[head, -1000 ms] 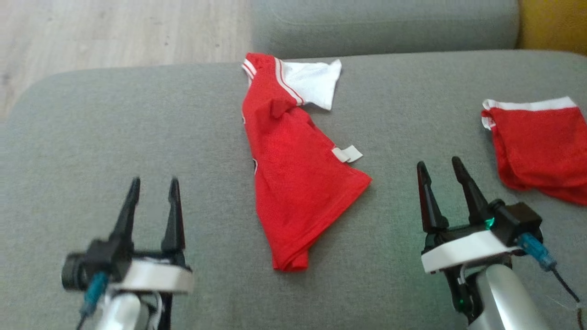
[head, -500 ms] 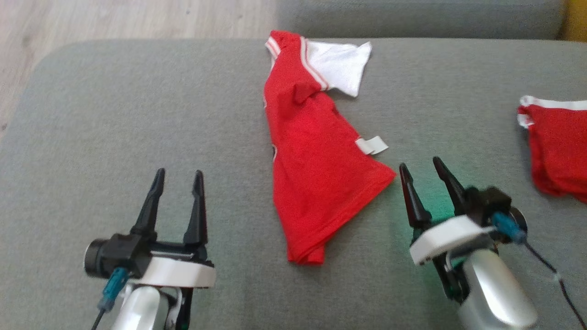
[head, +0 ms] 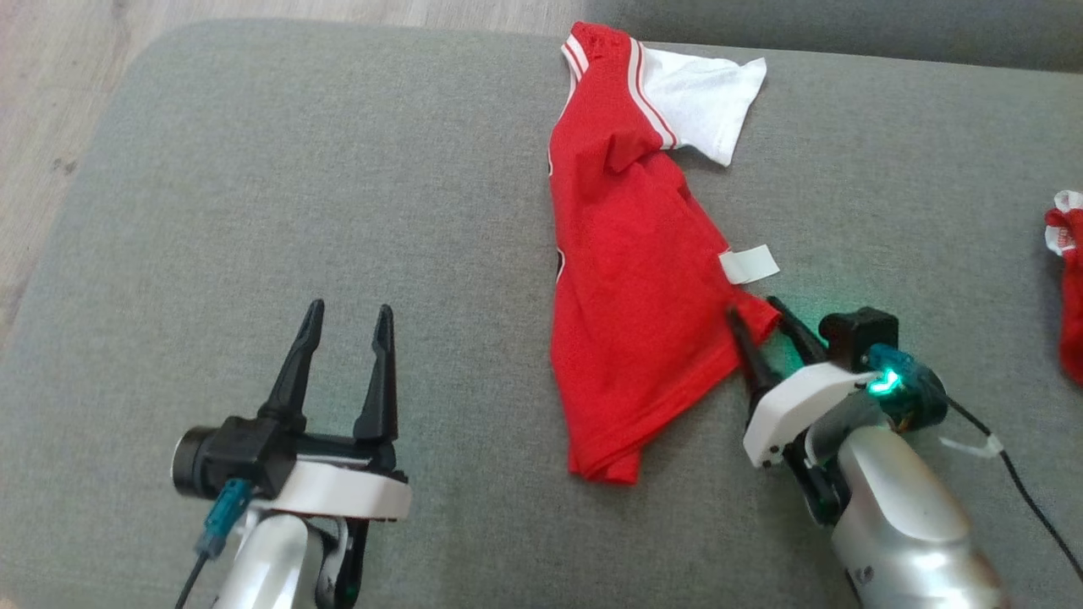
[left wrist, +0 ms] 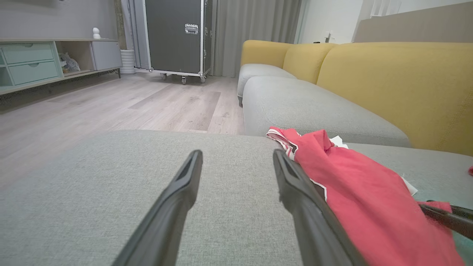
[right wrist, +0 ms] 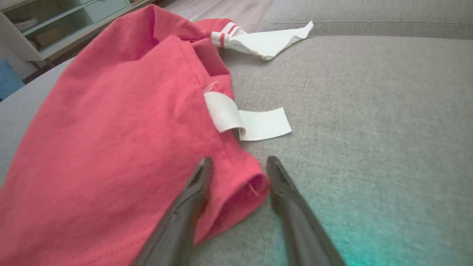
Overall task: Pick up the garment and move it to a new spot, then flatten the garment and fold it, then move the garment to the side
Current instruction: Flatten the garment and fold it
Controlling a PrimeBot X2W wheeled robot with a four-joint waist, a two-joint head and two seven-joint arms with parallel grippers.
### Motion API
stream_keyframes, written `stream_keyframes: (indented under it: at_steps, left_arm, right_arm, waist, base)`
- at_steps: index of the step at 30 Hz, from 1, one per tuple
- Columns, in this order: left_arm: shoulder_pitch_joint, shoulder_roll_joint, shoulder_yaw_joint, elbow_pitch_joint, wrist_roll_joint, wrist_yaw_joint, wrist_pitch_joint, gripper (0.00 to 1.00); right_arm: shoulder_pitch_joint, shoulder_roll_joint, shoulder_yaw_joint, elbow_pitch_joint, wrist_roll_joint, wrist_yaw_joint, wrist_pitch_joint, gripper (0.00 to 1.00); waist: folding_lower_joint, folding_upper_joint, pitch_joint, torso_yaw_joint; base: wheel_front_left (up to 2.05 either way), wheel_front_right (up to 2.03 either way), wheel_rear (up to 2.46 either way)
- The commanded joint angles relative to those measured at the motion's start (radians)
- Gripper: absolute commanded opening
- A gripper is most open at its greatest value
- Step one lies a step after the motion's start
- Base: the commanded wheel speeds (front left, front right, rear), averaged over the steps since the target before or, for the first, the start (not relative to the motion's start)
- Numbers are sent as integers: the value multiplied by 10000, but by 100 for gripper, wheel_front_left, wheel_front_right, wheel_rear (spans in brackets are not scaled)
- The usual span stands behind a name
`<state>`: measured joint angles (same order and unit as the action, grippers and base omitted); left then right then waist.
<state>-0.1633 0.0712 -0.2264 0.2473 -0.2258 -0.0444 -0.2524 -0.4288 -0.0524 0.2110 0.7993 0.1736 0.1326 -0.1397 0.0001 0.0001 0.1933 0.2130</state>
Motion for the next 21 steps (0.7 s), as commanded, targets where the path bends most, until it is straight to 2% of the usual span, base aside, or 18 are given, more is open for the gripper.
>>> stream_keyframes:
  at_steps: [1, 7, 12, 17, 21]
  left_arm:
    - [-285, 13, 392, -276, 118, -19, -93, 100]
    - [-159, -81, 675, -289, 184, -73, -93, 100]
    - [-113, -145, 770, -358, 213, -136, -93, 100]
    - [-246, -186, 668, -411, 224, -201, -93, 100]
    - [-431, -200, 545, -418, 216, -257, -93, 100]
  right_arm:
    - [-208, 22, 124, -136, -102, -19, -162, 0]
    - [-650, 20, -1167, -429, -1346, -19, -547, 0]
    - [-1056, -331, -2164, -1451, -2277, -19, -99, 0]
    - [-1854, -1388, -2722, -2358, -2740, -19, 708, 0]
    - [-2614, -2384, -3239, -2324, -3142, -19, 1218, 0]
  waist:
    - [-1, -1, -49, -52]
    - [-1, -1, -272, -460]
    - [-1, -1, -345, -770]
    - [-1, -1, -196, -808]
    - [-1, -1, -4, -629]
  base:
    - [0, 0, 0]
    - [0, 0, 0]
    - [0, 0, 0]
    - [0, 0, 0]
    - [0, 0, 0]
